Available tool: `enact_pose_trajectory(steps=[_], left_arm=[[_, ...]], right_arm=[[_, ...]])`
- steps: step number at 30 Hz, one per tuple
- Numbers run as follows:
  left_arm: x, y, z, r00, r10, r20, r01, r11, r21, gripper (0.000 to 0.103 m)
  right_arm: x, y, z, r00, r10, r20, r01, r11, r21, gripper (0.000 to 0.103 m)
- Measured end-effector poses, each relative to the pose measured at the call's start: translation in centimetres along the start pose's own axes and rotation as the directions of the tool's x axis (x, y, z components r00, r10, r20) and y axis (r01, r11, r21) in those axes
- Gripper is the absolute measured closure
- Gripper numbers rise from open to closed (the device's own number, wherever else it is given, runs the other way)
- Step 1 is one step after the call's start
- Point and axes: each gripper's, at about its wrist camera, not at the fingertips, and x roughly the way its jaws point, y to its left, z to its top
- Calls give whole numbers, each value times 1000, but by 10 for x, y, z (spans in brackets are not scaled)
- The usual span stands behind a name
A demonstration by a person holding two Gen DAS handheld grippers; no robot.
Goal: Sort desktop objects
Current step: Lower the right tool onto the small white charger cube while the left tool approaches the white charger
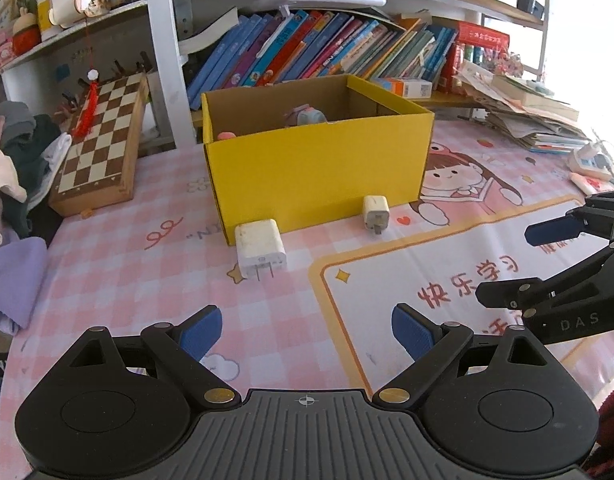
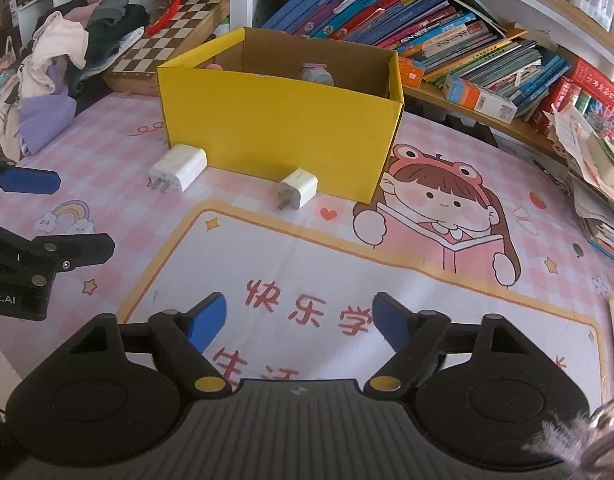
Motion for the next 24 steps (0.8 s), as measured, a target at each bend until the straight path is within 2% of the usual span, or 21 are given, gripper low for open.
enact_pose_trajectory(steps=[8,11,21,24], left_arm=[[17,4,9,999,42,-13,-42,999,-35,10],[24,4,13,998,57,-5,-57,998,-38,11],[55,6,25,995,98,-13,-99,992,-79,29],[66,10,29,993,114,-18,-115,989,-97,31]], right_arm=[[18,-13,10,999,35,-15,-35,999,-7,39],[25,-17,12,999,47,-21,-47,999,-11,39],[42,-30,21,997,73,-30,-73,997,-16,39],[49,-31,25,996,80,-30,-80,997,-11,44]])
